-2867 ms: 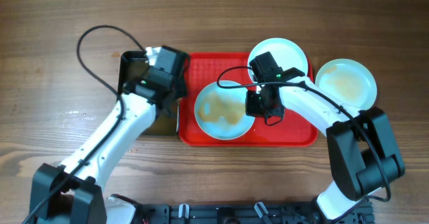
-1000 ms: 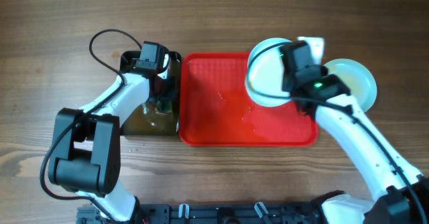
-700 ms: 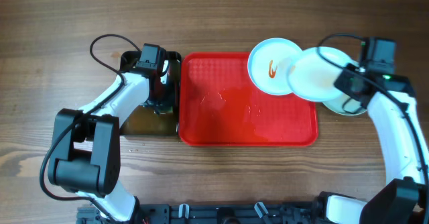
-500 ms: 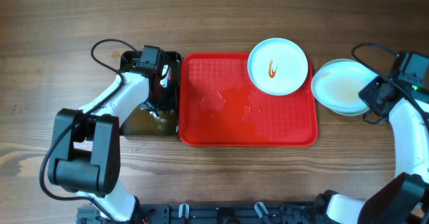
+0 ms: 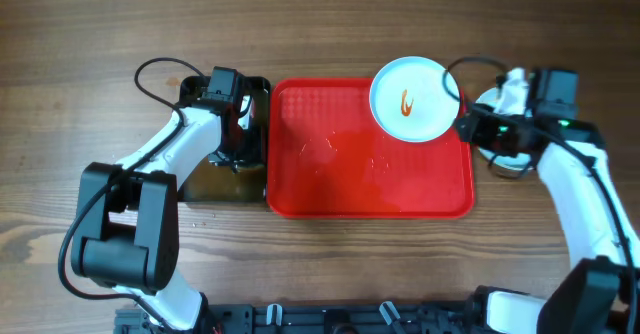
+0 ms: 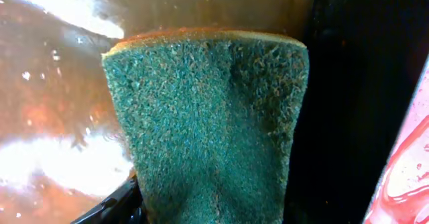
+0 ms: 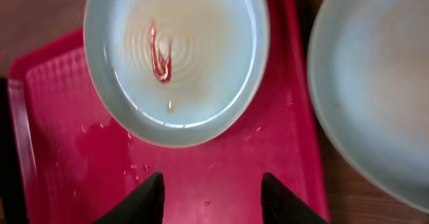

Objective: Clean dirty plates on tray and stack at the side
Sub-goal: 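Drag the last plate toward tray center and grasp its rim, right gripper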

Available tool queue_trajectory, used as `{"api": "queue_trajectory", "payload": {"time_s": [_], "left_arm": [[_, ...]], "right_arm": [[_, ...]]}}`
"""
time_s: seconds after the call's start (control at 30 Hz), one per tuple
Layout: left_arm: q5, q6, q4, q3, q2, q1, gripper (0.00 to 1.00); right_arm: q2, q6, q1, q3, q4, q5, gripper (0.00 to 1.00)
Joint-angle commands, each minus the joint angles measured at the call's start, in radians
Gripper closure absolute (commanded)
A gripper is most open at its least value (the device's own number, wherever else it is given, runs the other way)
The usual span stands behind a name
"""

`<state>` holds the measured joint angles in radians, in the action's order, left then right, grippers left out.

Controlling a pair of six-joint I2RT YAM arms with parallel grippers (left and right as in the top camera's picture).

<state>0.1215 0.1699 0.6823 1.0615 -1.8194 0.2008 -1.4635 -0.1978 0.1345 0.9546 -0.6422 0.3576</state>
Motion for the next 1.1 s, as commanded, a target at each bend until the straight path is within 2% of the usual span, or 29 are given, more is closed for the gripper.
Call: {"api": "queue_trajectory", "payload": {"time_s": [0.0, 0.1, 0.17, 0.3, 0.4, 0.5, 0.7, 0.8, 0.9, 0.97, 1.0, 1.07], "left_arm": [[0.023, 0.002, 0.002, -0.016, -0.019, 0.006, 0.42], [0.024, 0.002, 0.003, -0.016, -0.019, 0.006, 0.42], [0.024, 0.002, 0.003, -0.016, -0.019, 0.005, 0.42], [0.023, 0.002, 0.000, -0.016, -0.019, 0.005, 0.42], [0.024, 0.002, -0.005, -0.016, -0.019, 0.005, 0.42], [0.024, 0.002, -0.004, -0.016, -0.019, 0.005, 0.42], [0.023, 0.002, -0.039, -0.016, -0.019, 0.005, 0.34], [0.023, 0.003, -0.090, -0.016, -0.019, 0.005, 0.35], [0.024, 0.003, -0.140, -0.016, -0.019, 0.005, 0.49], [0.024, 0.003, -0.156, -0.016, -0.019, 0.006, 0.90], [0.024, 0.003, -0.155, -0.016, -0.019, 0.006, 0.96], [0.024, 0.003, -0.156, -0.016, -0.019, 0.005, 0.96]], "right_arm": [[-0.085, -0.067, -0.063, -0.014, 0.034, -0.071, 0.53], [-0.180, -0.179, -0.109, -0.014, 0.098, -0.137, 0.54], [-0.238, -0.262, -0.112, -0.014, 0.150, -0.135, 0.63], [-0.307, -0.301, -0.121, -0.014, 0.170, -0.131, 0.71], [-0.310, -0.299, -0.148, -0.014, 0.146, -0.100, 0.95], [-0.310, -0.291, -0.184, -0.014, 0.124, -0.087, 0.96], [-0.310, -0.277, -0.327, -0.014, 0.109, -0.087, 0.96], [-0.311, -0.276, -0.356, -0.014, 0.106, -0.087, 0.96], [-0.311, -0.276, -0.364, -0.014, 0.106, -0.087, 0.96], [-0.311, -0.276, -0.364, -0.014, 0.105, -0.087, 0.96], [-0.311, -0.275, -0.364, -0.014, 0.103, -0.087, 0.96], [-0.311, -0.276, -0.364, -0.014, 0.102, -0.087, 0.96]]}}
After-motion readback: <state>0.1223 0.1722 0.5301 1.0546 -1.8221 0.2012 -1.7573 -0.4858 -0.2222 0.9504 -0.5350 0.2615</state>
